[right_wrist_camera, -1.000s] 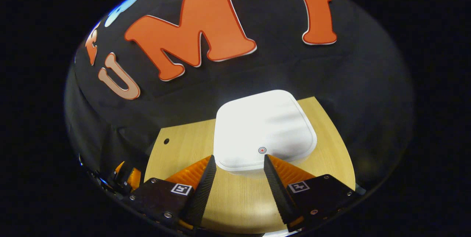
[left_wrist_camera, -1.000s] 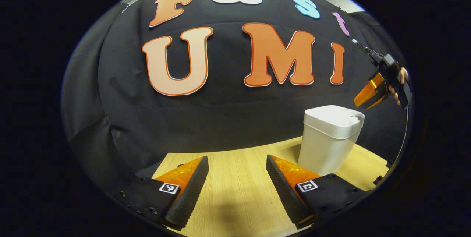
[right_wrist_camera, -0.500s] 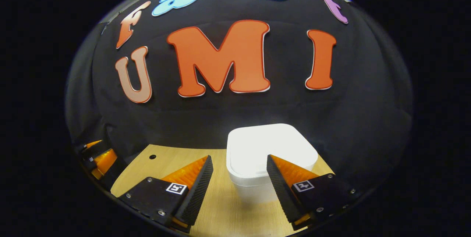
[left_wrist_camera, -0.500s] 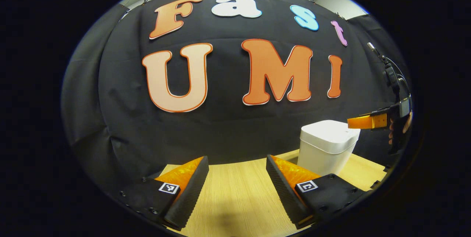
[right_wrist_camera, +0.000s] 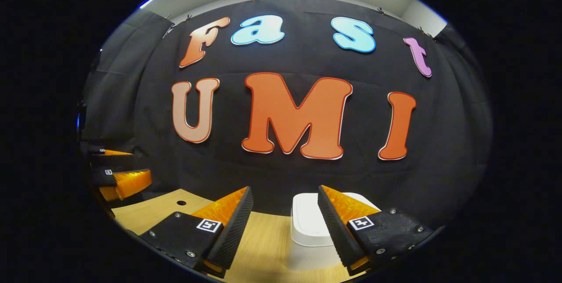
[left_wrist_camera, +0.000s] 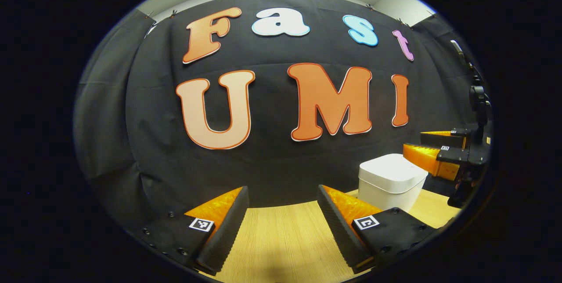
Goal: Press the lid of the desktop garbage bin to open it, pick up the crumpled paper on the desktop and throw it into the bin, then pick up the pop can on the desktop and drop it into the bin, and finally close the garbage bin lid.
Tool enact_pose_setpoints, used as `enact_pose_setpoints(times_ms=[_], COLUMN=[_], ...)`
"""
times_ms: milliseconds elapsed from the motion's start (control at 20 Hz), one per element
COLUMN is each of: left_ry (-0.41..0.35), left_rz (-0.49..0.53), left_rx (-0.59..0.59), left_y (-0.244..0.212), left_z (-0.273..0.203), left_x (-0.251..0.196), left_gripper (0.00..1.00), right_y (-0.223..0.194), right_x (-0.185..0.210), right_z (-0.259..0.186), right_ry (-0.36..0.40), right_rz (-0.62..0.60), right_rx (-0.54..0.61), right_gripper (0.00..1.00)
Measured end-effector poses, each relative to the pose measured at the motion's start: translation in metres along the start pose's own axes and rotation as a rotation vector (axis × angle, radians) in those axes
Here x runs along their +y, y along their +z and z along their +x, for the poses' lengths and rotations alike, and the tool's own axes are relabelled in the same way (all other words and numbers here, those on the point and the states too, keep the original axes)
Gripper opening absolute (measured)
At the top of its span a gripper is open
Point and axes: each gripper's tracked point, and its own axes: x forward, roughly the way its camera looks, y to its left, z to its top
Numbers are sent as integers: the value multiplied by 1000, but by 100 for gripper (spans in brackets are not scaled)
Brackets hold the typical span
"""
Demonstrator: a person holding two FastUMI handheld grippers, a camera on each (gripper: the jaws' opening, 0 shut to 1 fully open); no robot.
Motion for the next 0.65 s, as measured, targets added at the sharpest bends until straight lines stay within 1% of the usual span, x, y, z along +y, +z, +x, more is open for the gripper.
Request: enact_pose_setpoints(times_ms=[350,650], left_ry=[21,41], left_rz=[10,12], left_rx=[-51,-69], left_y=[14,18], left_z=[-11,-18], left_x=[-7,-8], left_gripper=[100,100], right_y=[-12,-13], right_x=[25,26], right_z=[-4,0], right_ry=[75,81], right_rz=[11,10], right_rx=[21,27], right_gripper=[93,95])
